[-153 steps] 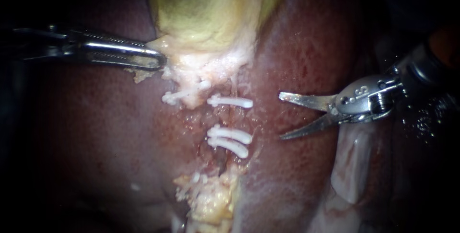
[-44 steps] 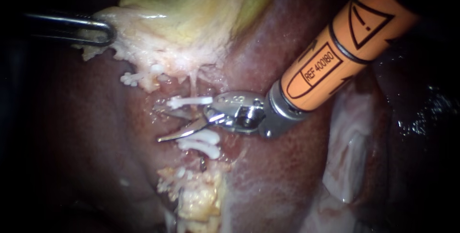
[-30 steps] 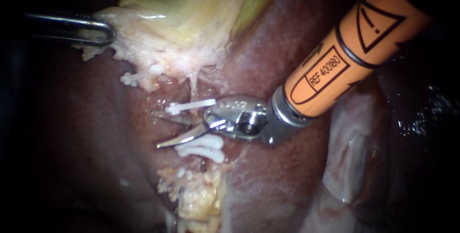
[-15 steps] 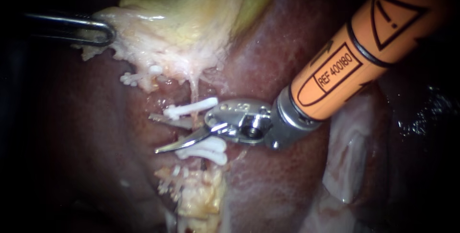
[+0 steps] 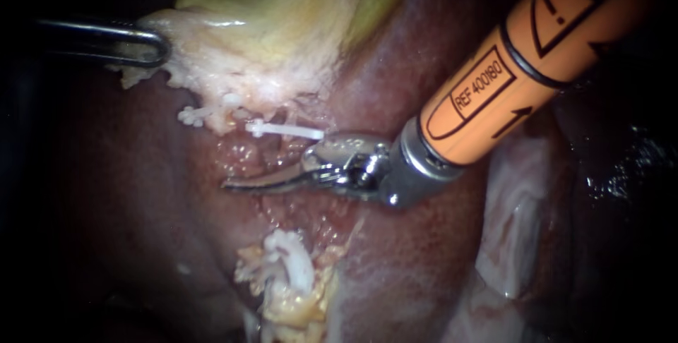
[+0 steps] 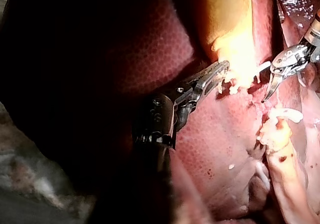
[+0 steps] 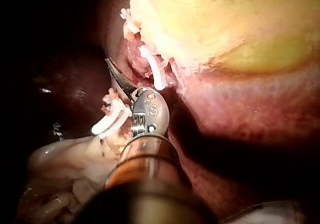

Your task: Go to the cutting position right tube

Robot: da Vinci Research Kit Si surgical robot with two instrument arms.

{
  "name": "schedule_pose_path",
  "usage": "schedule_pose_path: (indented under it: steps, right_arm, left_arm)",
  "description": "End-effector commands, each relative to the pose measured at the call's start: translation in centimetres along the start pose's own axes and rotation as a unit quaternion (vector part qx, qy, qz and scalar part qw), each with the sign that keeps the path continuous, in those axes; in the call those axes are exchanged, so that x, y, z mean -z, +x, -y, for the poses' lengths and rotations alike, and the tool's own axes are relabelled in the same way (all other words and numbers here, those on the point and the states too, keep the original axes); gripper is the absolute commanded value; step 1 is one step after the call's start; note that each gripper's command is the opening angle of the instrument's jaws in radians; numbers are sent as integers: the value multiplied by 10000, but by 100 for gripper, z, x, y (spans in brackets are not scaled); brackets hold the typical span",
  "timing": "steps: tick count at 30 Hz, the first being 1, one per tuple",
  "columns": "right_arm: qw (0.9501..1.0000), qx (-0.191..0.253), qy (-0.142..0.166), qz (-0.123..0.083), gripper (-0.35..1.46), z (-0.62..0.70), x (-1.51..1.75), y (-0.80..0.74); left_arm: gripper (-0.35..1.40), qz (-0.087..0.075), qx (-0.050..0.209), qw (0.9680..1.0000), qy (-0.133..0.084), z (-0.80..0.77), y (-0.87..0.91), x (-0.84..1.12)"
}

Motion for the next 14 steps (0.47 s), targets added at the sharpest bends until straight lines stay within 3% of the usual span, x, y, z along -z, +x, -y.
schedule_pose_path:
  steps: [1, 14]
  right_arm:
    - [10000, 9, -10, -5, -35, 0, -1, -1]
    - [10000, 12, 46, 21, -35, 2, -2, -2]
  left_arm:
    - [-35, 0, 3, 10000, 5, 0, 0, 0]
    - [-35, 0, 2, 10000, 4, 2, -1, -1]
